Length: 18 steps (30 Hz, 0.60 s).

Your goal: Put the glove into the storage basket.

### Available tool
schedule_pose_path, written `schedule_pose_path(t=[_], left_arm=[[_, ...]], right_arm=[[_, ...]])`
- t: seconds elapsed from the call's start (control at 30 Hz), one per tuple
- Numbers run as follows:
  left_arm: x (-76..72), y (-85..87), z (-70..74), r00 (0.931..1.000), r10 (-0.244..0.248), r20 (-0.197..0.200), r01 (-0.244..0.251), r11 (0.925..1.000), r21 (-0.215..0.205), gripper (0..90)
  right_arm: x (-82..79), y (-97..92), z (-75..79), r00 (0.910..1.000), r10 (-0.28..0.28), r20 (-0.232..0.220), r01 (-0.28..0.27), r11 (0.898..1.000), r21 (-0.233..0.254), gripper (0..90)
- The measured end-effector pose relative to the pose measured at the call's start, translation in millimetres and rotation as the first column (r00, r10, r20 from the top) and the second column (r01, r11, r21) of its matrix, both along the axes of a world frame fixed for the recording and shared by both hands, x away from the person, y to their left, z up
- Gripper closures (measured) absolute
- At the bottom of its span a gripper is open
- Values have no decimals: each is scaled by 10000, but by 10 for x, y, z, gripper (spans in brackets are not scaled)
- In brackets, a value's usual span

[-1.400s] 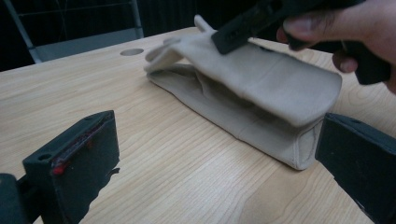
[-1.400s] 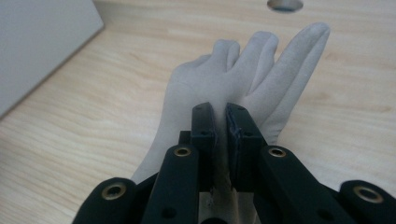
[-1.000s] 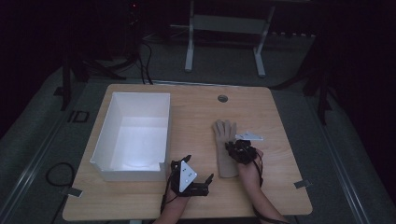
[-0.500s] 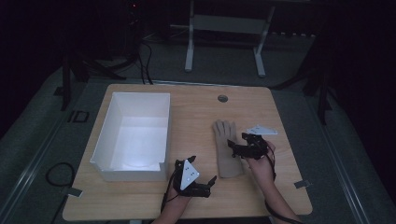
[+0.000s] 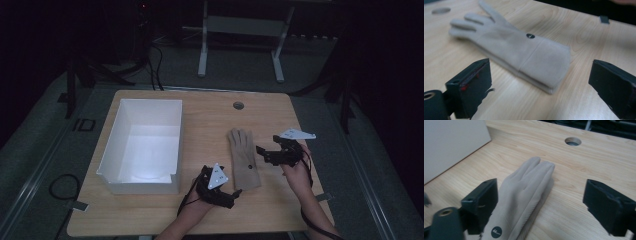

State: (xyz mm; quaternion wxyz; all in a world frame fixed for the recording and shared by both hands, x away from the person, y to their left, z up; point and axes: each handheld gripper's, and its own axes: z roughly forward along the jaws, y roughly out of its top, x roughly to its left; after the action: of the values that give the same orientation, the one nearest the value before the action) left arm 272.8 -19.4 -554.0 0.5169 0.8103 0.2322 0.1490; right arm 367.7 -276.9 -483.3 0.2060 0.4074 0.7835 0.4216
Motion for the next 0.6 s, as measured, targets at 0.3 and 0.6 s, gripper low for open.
schedule_pose_path(t=[0.3, 0.6], left_arm=[[180, -334, 2, 9873, -1588, 33, 1582, 9847, 724, 151], [370, -543, -63, 9692, -2365, -691, 2455, 9514, 1862, 333]], right_arm=[[139, 55, -38, 9975, 369, -611, -339, 9981, 506, 109], [482, 159, -263, 9893, 216, -1441, -162, 9991, 382, 318]])
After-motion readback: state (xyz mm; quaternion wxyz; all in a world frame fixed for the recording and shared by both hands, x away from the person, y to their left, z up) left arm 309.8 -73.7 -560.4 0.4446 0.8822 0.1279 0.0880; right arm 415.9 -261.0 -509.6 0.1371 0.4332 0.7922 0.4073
